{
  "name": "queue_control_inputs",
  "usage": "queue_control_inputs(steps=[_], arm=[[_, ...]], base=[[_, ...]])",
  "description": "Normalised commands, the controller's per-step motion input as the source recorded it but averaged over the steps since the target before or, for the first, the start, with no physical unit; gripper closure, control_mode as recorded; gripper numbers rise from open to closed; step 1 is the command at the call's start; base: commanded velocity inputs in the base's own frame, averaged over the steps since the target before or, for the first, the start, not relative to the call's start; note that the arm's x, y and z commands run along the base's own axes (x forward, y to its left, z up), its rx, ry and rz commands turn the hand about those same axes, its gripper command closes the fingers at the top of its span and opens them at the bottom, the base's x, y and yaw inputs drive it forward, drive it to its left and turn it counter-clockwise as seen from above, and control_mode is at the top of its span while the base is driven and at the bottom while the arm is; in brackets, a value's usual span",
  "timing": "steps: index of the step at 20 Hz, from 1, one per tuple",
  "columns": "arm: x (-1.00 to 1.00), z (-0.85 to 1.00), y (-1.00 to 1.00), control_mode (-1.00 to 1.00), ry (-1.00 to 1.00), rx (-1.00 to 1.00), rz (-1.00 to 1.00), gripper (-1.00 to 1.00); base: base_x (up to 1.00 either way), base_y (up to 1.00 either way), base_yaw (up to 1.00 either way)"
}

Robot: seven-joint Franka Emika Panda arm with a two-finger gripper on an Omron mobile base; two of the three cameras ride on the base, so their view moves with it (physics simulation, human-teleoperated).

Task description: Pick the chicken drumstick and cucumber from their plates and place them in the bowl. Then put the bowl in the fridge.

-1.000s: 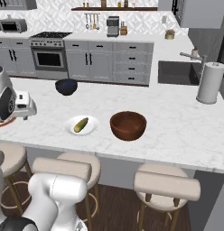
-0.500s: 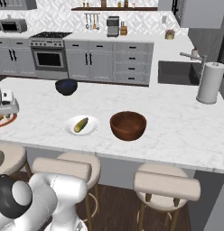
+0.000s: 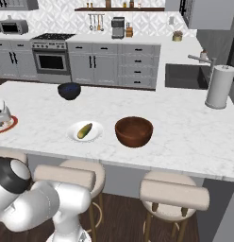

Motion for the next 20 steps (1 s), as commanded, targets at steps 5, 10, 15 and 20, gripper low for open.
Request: queue_control_inputs(steps=[5,10,15,20], arm=[[0.23,-0.4,0.06,-1.0,0.02,0.03,-0.13,-1.0],[0.22,-0.15,0.24,-1.0,-0.06,0.11,-0.07,-1.0],[0.01,0.0,0.33,-1.0,-0.14,0.02,-0.09,-1.0],[0.35,0.0,0.6,-1.0,-0.09,0.0,-0.06,-1.0]], base=[[0.0,0.0,0.0],[0.0,0.0,0.0],[0.0,0.0,0.0],[0.0,0.0,0.0]])
